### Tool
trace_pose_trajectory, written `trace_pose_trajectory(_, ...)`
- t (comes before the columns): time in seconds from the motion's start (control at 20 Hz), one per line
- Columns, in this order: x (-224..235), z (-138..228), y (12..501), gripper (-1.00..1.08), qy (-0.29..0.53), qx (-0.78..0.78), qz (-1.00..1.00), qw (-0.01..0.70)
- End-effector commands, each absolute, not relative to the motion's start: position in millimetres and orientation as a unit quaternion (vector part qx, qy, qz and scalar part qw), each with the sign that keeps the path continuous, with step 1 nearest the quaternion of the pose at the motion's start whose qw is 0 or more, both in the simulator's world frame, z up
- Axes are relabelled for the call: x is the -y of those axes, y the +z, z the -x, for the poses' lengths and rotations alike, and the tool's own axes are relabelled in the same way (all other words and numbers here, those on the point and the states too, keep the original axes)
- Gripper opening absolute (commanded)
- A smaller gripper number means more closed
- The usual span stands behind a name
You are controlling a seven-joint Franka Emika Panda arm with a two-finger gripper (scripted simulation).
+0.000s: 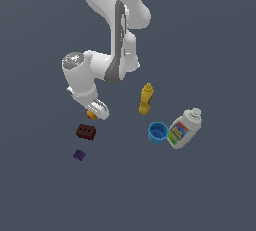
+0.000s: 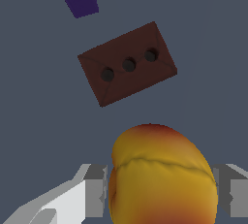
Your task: Pick up a designated object from a clutter of objects.
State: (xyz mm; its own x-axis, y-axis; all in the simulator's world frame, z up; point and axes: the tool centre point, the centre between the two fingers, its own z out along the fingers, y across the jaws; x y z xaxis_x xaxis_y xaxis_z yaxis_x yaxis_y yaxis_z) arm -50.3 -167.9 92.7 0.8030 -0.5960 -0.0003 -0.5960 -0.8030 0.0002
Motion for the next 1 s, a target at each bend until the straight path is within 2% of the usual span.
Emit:
trace_pose_trajectory(0.0, 146, 46, 109, -1.0, 0.0, 0.314, -0.95, 0.0)
trace_pose_trajectory(0.95, -46, 10, 252, -1.0, 0.001, 0.313, -0.95, 0.002)
